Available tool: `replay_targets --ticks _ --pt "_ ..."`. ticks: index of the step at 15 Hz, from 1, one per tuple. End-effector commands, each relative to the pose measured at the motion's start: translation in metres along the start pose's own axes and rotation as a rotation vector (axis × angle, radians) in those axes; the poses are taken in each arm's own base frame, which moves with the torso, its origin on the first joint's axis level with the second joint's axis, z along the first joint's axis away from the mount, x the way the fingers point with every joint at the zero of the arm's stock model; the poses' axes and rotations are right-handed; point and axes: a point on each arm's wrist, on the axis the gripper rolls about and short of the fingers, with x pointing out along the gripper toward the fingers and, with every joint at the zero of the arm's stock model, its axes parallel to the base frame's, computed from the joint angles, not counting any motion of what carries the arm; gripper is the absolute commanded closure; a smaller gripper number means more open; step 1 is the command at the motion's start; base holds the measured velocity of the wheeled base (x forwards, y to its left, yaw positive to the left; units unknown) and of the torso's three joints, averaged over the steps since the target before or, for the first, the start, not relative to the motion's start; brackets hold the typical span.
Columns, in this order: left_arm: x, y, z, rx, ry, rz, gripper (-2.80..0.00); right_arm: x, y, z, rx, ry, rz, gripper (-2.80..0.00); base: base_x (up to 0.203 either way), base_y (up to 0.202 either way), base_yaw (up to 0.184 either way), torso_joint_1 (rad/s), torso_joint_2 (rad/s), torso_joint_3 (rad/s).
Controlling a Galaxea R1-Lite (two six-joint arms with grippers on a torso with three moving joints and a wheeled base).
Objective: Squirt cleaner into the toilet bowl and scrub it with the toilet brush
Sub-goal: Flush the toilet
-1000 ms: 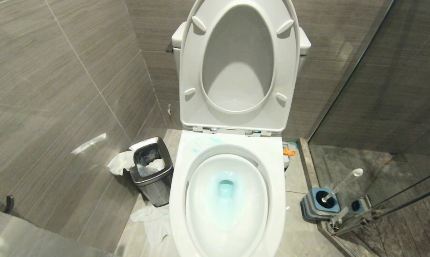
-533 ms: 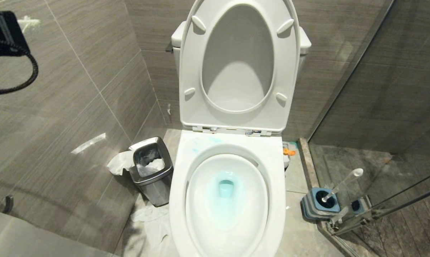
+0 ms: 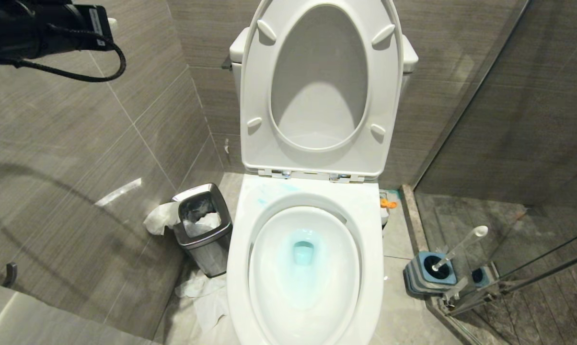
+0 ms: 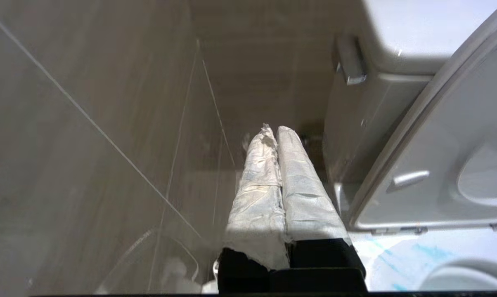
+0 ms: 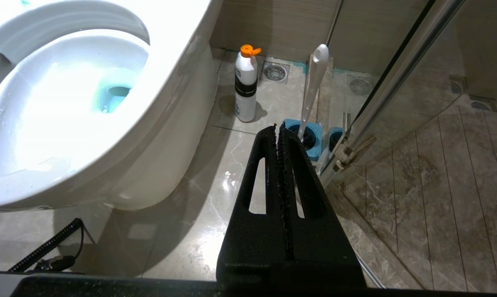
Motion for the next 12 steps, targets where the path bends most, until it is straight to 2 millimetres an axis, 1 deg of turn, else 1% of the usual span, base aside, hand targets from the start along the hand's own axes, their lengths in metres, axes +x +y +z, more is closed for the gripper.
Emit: replay_targets --ticks 1,12 --pt "0.0230 -0.0010 -0.0185 -0.004 0.061 -0.008 0.00 0.0001 0.0000 0.0000 0.000 0.002 0.001 0.00 0.000 0.000 0.000 0.000 0.00 0.000" --pt "0.0240 -0.0011 -0.0189 -0.005 0.059 -0.004 0.00 0.0001 0.0000 0.0000 0.000 0.002 0.000 0.00 0.000 0.000 0.000 0.000 0.00 0.000"
